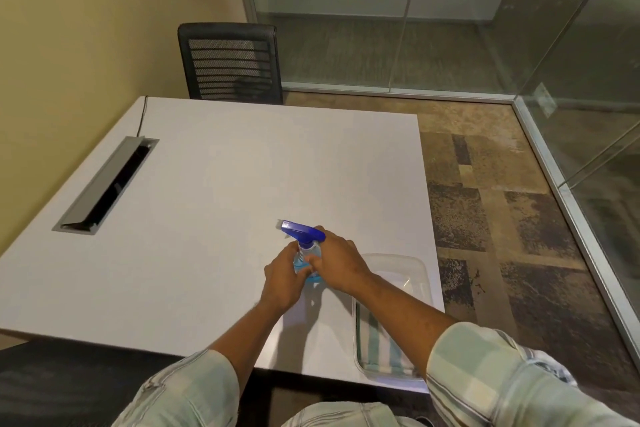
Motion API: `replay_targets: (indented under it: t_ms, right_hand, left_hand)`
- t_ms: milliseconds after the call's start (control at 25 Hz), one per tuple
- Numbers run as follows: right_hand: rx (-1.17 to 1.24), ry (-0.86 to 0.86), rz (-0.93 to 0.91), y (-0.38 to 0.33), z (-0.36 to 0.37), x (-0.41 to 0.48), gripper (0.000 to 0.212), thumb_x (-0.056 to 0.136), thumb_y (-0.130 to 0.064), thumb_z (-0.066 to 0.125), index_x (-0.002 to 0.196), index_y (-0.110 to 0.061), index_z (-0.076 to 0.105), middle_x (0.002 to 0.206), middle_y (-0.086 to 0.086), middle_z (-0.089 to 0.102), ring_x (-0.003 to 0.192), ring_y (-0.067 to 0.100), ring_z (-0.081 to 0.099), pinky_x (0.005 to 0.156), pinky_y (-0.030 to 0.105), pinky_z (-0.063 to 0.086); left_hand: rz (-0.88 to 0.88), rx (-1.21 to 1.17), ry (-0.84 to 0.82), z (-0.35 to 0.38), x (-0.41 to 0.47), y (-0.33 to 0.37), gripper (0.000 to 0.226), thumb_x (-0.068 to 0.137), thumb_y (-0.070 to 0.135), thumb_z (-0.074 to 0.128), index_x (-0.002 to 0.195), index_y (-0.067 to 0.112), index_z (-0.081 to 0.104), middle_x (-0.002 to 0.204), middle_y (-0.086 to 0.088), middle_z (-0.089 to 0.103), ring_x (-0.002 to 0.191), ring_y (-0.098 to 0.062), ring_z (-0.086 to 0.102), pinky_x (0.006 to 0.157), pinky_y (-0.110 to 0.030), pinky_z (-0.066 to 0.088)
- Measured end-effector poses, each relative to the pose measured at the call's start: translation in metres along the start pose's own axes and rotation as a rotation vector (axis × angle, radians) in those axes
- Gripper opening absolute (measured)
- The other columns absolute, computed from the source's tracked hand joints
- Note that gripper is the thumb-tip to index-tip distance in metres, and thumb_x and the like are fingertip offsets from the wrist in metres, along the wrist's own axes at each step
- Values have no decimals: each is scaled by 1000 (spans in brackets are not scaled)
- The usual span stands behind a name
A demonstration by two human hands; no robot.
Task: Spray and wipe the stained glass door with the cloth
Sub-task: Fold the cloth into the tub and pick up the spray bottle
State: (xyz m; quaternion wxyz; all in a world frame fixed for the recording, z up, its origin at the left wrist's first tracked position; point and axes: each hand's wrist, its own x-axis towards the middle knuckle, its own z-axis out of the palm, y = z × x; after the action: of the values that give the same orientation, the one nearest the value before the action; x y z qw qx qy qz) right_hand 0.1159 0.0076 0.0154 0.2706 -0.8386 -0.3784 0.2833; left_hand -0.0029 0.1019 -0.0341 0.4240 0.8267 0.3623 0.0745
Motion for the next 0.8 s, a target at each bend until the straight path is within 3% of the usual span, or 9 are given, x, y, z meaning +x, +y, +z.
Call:
replay_targets:
  t_ms: [80,160,240,320,440,520,640,800]
  right_hand:
    - [-6,13,6,0,-1,0,41,99,-28,73,137,-28,57,122,2,74,115,30,63,104,46,54]
    - [33,43,14,-5,-8,-1,39,99,-33,73,136,-28,61,119,0,74,117,30,63,102,46,57]
    - [66,94,1,-8,-22,0,39,98,-37,74,134,-27,63,117,-2,73,115,26,65,99,44,59]
    - [98,151,-27,-9,-43,-3,41,97,-38,74,135,-26,63,112,-8,70,108,17,66,92,31,58]
    - [167,221,-47,-4,-76,-20,38,98,-35,74,133,-33,59,99,-36,59,89,-6,65,72,2,41]
    - [223,252,-37,3,-94,-36,36,99,-32,72,128,-41,52,100,-46,51,89,-18,60,69,-1,38]
    - [270,295,-17,18,-112,-61,36,100,-28,72,124,-42,49,103,-43,52,91,-17,59,72,0,40]
    - [261,343,32,44,-121,-91,26,102,-24,69,118,-39,55,105,-35,57,97,-23,60,72,-3,45]
  left_hand:
    - [28,7,4,-5,1,0,39,100,16,76,137,15,65,122,-2,79,99,-14,67,90,-11,50]
    - [90,15,39,-11,3,5,40,100,19,78,137,13,65,119,-2,79,98,-15,68,96,-22,57]
    - [175,27,92,-19,6,17,43,99,23,79,138,10,66,119,-3,79,96,-13,67,89,-7,51]
    - [245,16,122,-26,11,35,46,98,27,79,139,10,66,123,-3,79,99,-15,70,87,-2,47]
    - [331,-3,105,-26,14,67,50,98,33,79,142,14,65,127,-2,79,108,-19,74,99,-28,57]
    - [382,-29,76,-18,15,86,50,98,34,80,141,14,66,128,-1,79,109,-19,74,101,-33,57]
    - [442,-108,-14,1,11,106,47,96,31,83,138,14,68,130,0,77,112,-16,71,100,-28,55]
    - [475,-117,-144,29,3,118,44,93,30,85,132,17,71,128,-1,76,108,-13,66,99,-33,53]
